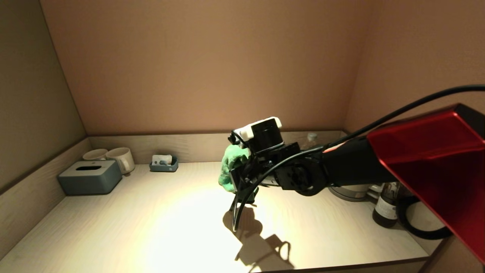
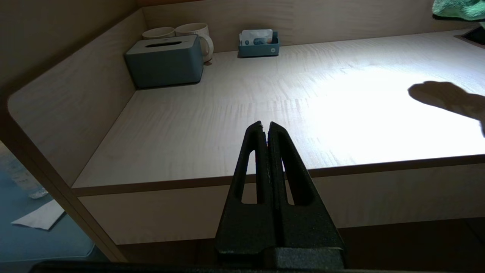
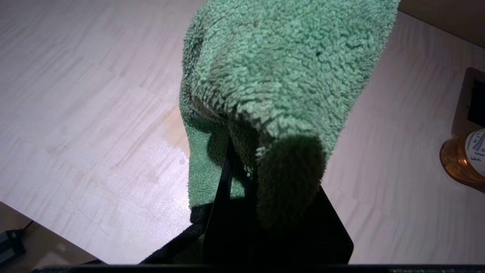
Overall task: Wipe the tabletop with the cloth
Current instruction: Sweep the stains on the table
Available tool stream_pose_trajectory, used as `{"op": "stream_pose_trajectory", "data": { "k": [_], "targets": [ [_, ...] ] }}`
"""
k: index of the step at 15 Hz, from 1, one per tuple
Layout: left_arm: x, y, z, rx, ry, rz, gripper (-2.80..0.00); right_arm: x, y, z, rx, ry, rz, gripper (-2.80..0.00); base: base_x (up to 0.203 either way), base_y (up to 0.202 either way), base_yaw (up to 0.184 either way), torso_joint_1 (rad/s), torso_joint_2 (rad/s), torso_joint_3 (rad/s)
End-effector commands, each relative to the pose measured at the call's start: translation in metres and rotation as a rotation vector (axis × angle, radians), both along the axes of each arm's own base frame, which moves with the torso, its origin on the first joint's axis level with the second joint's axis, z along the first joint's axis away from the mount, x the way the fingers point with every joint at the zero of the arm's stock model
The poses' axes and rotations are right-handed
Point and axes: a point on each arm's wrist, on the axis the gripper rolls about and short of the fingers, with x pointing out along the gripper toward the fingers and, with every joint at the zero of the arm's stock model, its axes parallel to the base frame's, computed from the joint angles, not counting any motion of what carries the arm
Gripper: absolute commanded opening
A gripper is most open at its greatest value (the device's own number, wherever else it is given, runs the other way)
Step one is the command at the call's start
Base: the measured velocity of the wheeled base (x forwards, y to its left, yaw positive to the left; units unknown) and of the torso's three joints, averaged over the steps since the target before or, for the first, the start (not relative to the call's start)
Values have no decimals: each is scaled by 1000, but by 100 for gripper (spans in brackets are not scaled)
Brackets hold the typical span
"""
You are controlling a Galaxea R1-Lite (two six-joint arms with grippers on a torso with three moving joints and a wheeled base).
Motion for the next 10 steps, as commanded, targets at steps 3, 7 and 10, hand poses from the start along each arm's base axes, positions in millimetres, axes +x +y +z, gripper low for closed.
{"op": "stream_pose_trajectory", "data": {
  "k": [3,7,10],
  "targets": [
    [0,0,0,1,-2,1,-280,6,23,-27,-28,37,34,-280,0,0,0,0,0,0],
    [0,0,0,1,0,1,-280,8,46,-59,-58,73,72,-280,0,0,0,0,0,0],
    [0,0,0,1,0,1,-280,11,59,-70,-43,56,91,-280,0,0,0,0,0,0]
  ]
}}
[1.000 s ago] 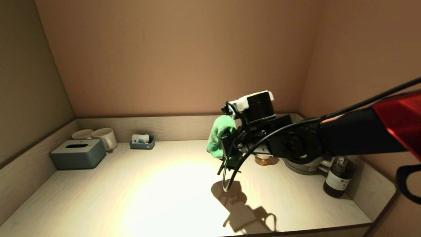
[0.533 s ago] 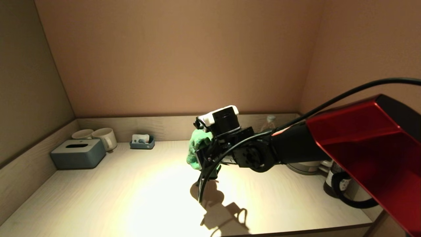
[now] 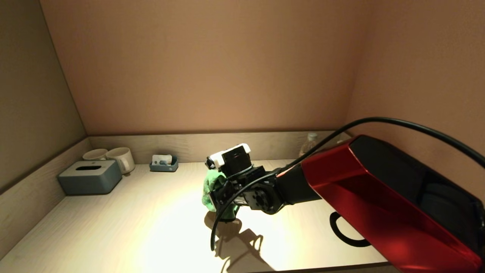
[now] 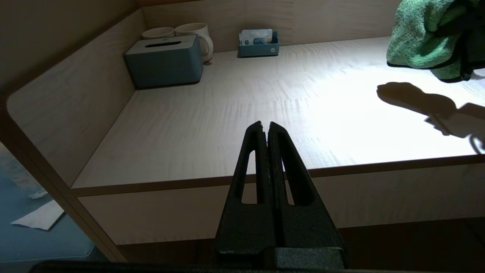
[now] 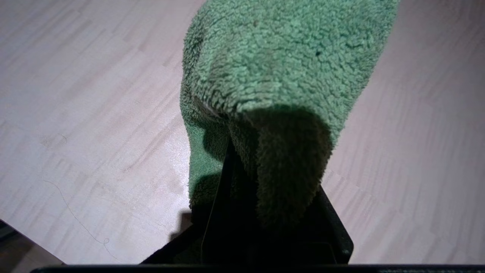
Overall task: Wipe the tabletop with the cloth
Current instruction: Sweep the stains on the table
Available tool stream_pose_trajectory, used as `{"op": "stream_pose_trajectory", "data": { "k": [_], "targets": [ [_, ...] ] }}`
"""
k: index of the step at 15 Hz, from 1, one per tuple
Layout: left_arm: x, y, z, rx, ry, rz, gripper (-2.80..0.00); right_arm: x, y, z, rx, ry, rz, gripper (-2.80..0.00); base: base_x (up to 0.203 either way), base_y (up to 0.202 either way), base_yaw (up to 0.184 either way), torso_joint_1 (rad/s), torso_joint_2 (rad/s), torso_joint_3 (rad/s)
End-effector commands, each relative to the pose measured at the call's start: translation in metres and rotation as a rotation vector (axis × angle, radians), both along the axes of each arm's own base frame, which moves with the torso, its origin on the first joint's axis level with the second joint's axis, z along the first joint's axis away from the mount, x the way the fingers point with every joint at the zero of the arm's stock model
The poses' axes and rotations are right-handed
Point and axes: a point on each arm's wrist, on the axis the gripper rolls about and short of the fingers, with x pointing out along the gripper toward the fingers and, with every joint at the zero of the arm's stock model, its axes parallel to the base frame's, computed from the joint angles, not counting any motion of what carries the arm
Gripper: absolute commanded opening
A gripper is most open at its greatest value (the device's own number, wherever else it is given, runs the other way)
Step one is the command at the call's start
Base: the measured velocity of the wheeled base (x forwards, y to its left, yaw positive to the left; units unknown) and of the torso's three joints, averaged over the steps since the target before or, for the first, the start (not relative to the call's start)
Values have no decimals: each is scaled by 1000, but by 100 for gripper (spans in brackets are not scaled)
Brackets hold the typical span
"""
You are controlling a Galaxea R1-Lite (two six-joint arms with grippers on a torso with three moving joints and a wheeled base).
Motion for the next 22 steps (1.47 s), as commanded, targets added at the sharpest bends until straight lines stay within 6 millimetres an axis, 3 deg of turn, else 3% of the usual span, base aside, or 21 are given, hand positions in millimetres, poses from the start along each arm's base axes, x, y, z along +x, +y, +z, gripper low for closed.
{"op": "stream_pose_trajectory", "data": {
  "k": [1,4,9,22],
  "targets": [
    [0,0,0,0,0,1,-280,2,5,-11,-5,6,6,-280,0,0,0,0,0,0],
    [0,0,0,0,0,1,-280,3,30,-24,3,-8,39,-280,0,0,0,0,0,0],
    [0,0,0,0,-1,1,-280,15,46,-47,-10,-13,50,-280,0,0,0,0,0,0],
    [0,0,0,0,0,1,-280,18,47,-94,-90,44,65,-280,0,0,0,0,0,0]
  ]
}}
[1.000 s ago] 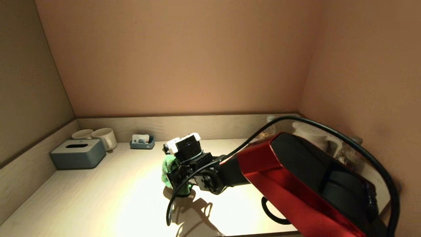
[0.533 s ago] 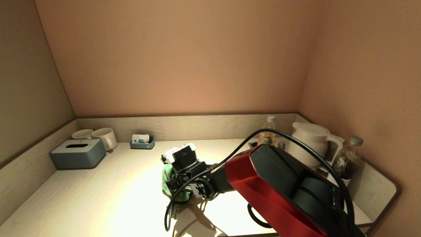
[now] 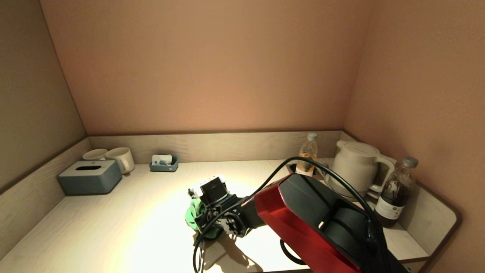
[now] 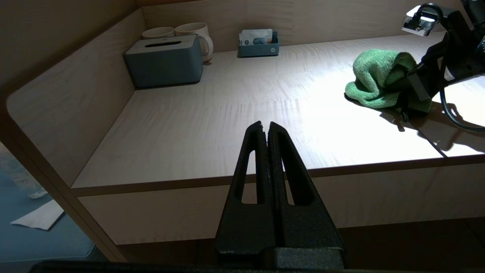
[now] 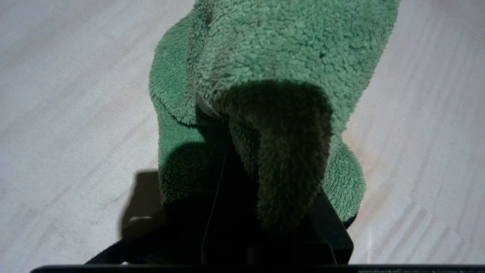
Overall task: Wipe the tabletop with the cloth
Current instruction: Sweep the stains on the table
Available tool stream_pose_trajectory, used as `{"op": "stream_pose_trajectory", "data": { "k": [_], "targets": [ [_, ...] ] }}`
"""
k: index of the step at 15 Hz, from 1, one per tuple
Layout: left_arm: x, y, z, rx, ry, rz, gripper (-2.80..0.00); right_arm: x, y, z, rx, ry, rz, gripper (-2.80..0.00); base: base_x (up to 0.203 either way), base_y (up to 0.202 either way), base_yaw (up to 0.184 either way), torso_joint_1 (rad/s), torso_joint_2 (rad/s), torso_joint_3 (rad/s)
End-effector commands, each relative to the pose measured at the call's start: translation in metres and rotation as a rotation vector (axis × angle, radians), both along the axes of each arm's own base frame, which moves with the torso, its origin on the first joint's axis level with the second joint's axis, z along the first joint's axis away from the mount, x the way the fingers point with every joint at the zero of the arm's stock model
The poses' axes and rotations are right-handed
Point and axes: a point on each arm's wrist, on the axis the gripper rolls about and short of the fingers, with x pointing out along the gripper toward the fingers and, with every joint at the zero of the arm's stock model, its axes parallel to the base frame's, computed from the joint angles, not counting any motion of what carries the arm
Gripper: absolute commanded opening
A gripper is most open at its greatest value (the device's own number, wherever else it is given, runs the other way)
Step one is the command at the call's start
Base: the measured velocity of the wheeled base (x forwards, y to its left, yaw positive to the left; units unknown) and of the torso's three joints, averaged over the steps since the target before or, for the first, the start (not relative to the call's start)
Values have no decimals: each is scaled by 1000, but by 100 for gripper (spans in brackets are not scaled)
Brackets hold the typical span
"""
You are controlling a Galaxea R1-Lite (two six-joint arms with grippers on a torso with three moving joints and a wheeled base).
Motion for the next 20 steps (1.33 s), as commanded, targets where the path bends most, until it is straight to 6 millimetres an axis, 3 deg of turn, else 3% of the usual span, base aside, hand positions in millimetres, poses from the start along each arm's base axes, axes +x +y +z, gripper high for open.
{"op": "stream_pose_trajectory", "data": {
  "k": [1,6,9,17,20],
  "targets": [
    [0,0,0,0,0,1,-280,0,-1,-7,-11,12,-2,-280,0,0,0,0,0,0],
    [0,0,0,0,-1,1,-280,-2,-5,-9,-19,24,-7,-280,0,0,0,0,0,0],
    [0,0,0,0,0,1,-280,-3,-17,-9,-36,39,-35,-280,0,0,0,0,0,0],
    [0,0,0,0,-1,1,-280,8,-90,19,-23,4,-170,-280,0,0,0,0,0,0],
    [0,0,0,1,-1,1,-280,18,-97,18,-20,-6,-191,-280,0,0,0,0,0,0]
  ]
}}
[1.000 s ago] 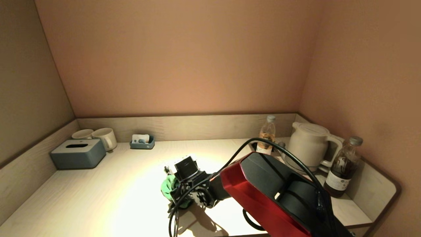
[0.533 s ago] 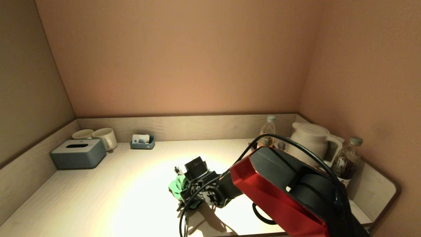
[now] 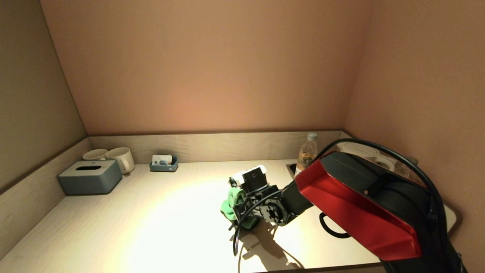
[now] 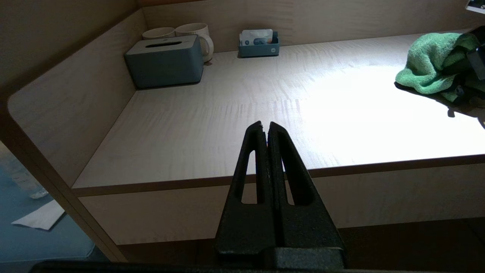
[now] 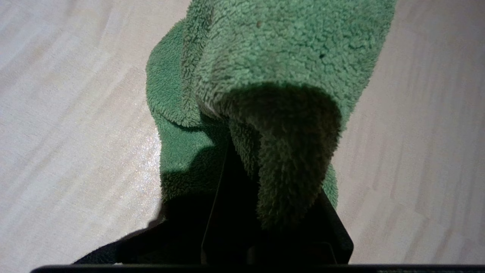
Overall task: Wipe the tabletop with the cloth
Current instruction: Sweep the stains on the table
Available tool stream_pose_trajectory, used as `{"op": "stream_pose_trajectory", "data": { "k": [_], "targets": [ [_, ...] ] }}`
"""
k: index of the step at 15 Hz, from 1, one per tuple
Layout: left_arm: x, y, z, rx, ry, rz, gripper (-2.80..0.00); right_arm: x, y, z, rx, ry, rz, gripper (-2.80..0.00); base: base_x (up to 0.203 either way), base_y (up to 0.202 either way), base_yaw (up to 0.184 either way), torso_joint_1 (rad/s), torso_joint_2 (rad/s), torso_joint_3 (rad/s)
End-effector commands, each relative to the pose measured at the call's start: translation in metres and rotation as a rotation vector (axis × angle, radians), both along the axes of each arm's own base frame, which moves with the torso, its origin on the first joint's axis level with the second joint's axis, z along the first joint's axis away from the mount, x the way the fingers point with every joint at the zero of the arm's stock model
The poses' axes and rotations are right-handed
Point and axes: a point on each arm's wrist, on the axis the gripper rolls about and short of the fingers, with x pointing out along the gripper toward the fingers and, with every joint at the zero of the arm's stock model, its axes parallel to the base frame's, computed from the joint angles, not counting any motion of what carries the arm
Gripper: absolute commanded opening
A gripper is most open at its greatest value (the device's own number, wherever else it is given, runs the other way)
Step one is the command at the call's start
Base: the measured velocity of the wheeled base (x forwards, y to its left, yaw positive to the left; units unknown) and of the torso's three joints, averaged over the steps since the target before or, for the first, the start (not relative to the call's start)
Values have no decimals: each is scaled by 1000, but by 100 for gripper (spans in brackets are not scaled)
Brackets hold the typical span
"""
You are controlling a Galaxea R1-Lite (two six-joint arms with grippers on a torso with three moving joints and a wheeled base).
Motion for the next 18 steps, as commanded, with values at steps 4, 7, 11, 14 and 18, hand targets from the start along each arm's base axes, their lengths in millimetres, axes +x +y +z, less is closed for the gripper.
{"op": "stream_pose_trajectory", "data": {
  "k": [4,7,11,14,18],
  "targets": [
    [0,0,0,0,0,0,-280,24,9,-15,4,-32,-3,-280,0,0,0,0,0,0],
    [0,0,0,0,0,0,-280,19,29,-26,-5,-31,40,-280,0,0,0,0,0,0],
    [0,0,0,0,1,0,-280,5,67,-25,-6,-41,113,-280,0,0,0,0,0,0],
    [0,0,0,2,0,0,-280,-3,87,-24,-4,-44,152,-280,0,0,0,0,0,0],
    [0,0,0,0,0,0,-280,-19,105,-24,-10,-39,193,-280,0,0,0,0,0,0]
  ]
}}
